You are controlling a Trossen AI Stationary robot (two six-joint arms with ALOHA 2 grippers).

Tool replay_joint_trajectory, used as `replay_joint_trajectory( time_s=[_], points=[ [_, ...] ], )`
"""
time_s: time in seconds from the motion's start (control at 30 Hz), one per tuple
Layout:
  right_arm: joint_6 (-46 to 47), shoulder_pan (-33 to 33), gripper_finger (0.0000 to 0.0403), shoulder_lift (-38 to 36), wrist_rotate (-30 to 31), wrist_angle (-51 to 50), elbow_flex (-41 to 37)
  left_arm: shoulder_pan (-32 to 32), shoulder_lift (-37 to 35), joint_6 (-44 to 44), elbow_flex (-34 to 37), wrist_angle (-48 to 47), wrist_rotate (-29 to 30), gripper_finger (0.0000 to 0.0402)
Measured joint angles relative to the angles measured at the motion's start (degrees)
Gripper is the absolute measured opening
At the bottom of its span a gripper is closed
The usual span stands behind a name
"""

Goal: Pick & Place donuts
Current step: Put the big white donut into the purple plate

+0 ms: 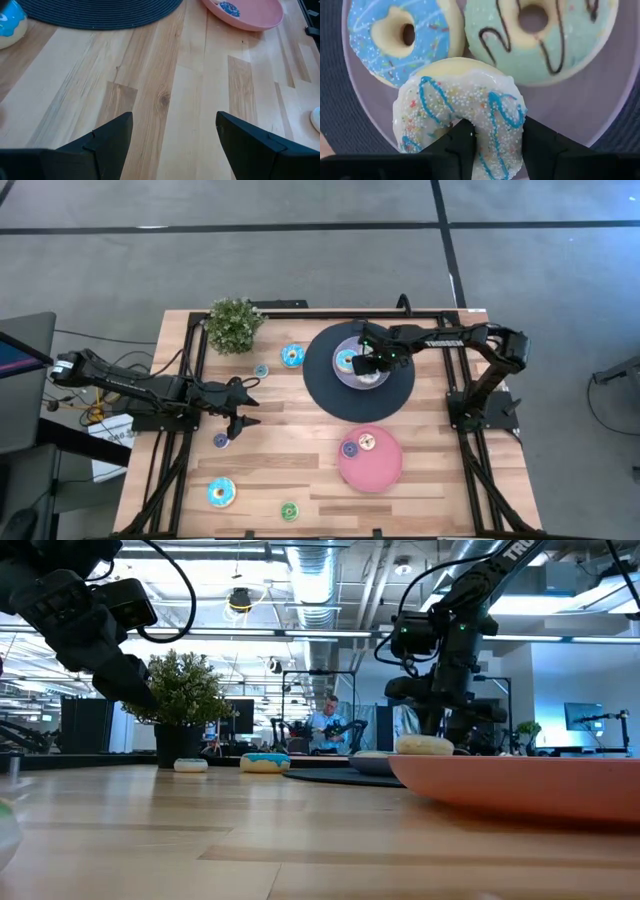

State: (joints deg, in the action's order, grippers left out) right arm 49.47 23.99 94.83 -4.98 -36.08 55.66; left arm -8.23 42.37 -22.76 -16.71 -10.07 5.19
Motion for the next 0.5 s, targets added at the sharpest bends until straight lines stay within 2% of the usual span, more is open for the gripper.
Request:
replay_joint_trajectory(
  time_s=[0.17,0.33,0.5],
  points=[
    [-1.52,-1.83,0.0127,0.00,-2.35,-0.45,0.00,0.00,0.00,0.02,0.00,0.00,0.00,0.0279],
    [0.05,-1.77,0.0127,0.00,7.35,-2.99,0.00,0.00,0.00,0.01,0.00,0.00,-0.01,0.0279],
    [-1.02,-1.12,0.0127,0.00,6.55,-2.06,0.00,0.00,0.00,-0.22,0.00,0.02,-0.02,0.0279]
  ],
)
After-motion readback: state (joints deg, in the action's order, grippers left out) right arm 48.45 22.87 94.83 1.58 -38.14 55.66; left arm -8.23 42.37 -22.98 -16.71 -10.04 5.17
